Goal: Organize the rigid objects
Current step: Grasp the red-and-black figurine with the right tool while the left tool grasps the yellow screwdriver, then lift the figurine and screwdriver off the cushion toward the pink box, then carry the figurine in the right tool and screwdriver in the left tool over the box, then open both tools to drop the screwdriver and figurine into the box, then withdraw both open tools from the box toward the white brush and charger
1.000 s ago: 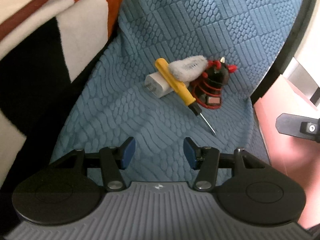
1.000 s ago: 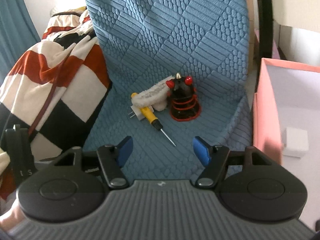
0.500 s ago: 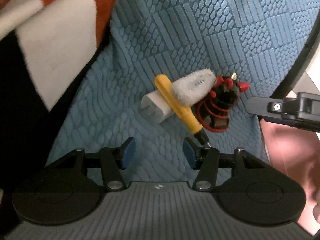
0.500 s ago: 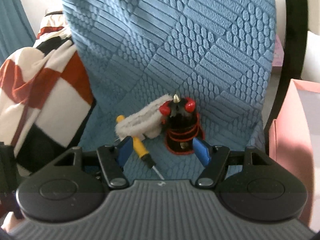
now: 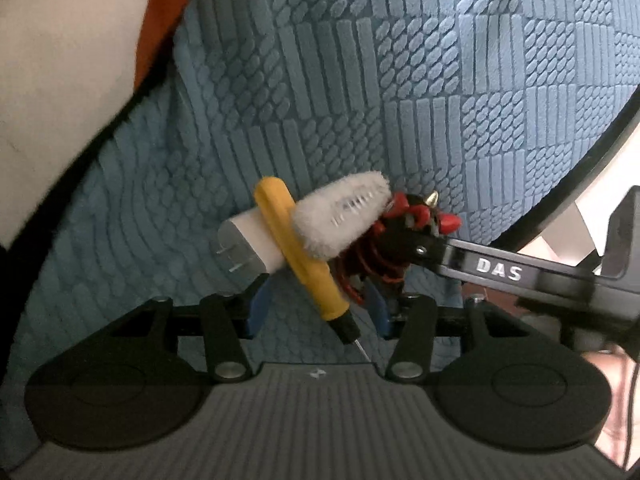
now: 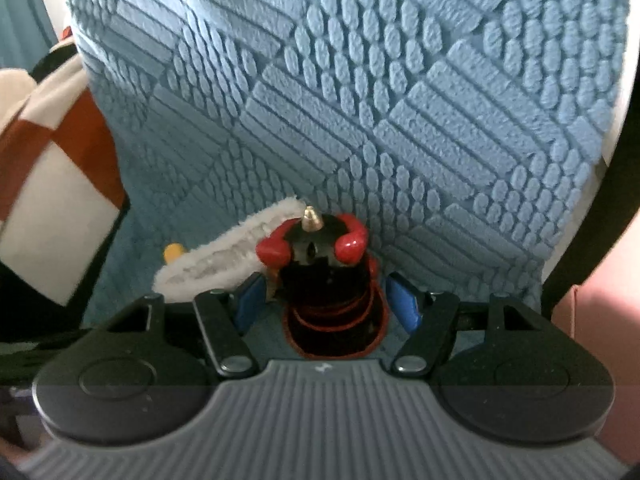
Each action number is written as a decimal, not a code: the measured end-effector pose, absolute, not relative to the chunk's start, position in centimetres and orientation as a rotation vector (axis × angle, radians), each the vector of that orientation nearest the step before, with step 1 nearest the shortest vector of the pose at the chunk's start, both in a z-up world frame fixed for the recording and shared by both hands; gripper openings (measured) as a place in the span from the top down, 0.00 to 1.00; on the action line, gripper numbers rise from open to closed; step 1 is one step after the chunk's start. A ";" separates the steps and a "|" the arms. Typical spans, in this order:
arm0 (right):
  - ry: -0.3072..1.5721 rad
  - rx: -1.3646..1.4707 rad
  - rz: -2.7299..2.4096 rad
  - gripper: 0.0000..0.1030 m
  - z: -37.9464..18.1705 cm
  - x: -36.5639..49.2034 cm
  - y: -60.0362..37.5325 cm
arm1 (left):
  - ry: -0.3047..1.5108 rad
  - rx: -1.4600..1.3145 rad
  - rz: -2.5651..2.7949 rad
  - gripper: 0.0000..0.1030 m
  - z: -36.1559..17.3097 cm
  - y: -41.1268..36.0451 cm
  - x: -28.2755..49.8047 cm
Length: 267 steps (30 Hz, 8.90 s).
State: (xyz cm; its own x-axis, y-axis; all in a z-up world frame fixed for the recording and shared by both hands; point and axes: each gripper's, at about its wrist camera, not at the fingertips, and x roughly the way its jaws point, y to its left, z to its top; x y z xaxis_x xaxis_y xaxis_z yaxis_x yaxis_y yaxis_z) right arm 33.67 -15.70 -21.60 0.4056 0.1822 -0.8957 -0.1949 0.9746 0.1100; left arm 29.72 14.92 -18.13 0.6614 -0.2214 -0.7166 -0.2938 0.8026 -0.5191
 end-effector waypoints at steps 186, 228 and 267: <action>0.978 -0.122 -0.077 0.42 2.4 12.6 -29.3 | 1.049 -0.494 -0.366 0.79 1.3 -10.6 27.5; 1.163 -0.001 -0.214 0.34 -5.1 14.9 -40.2 | 1.055 -0.268 -0.276 0.60 -2.8 -19.8 32.3; 0.898 -0.026 0.037 0.34 2.9 -0.2 -25.6 | 0.785 -0.349 -0.111 0.60 2.5 -8.3 8.7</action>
State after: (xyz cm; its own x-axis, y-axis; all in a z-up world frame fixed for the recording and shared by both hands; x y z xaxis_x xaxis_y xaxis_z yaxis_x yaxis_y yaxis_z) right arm -0.22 -25.62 2.94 0.6227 0.0212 -0.7822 -0.0426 0.9991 -0.0069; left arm 8.69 -8.34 2.53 0.7051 -0.2257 -0.6722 -0.0311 0.9372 -0.3473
